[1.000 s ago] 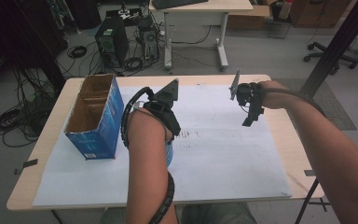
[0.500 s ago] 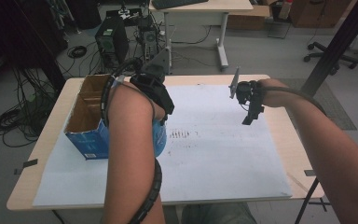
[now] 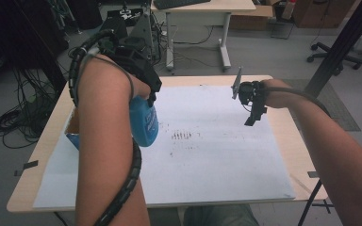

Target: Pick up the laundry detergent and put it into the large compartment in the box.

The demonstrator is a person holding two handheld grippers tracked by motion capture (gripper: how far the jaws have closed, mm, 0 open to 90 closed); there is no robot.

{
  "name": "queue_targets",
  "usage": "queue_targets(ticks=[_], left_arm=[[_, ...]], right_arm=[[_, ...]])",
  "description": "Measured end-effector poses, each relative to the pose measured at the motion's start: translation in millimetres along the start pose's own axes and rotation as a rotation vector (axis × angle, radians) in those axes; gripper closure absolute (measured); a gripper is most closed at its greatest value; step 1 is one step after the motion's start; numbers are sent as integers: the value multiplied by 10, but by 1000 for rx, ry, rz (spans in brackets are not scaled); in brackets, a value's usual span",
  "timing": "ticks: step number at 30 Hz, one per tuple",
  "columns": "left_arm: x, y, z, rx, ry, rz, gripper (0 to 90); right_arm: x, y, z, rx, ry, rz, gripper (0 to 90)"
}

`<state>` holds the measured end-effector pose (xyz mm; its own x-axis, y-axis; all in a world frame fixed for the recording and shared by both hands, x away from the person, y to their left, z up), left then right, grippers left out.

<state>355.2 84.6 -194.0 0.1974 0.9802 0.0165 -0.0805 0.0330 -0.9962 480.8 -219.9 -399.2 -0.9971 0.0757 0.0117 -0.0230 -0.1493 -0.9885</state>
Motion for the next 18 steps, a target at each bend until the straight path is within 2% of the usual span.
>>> queue_targets(ticks=[1,3,9,18], left_arm=[[24,-32,-3,-3,1,-5,378],[86,-134,-10,-14,-24,-1,378],[231,-290,-4,-22,-64,2,378],[569,-481,8,-30,-139,3,379]], right_arm=[[0,-6,-3,-2,-4,1,30],[5,-19,2,2,-1,4,30],[1,-42,16,10,6,3,30],[-34,-38,14,11,13,4,30]])
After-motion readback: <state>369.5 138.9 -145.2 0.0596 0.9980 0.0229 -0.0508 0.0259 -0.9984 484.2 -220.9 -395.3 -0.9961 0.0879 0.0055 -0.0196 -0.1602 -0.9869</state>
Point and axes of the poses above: each handheld gripper's, and its own axes: y roughly forward along the jaws, z roughly out of its underside, x roughly to its left, the point moved 10 cm from there along y, roughly forward along the jaws, and after that the axes turned 14 degrees about x, right-handed, at the moved point
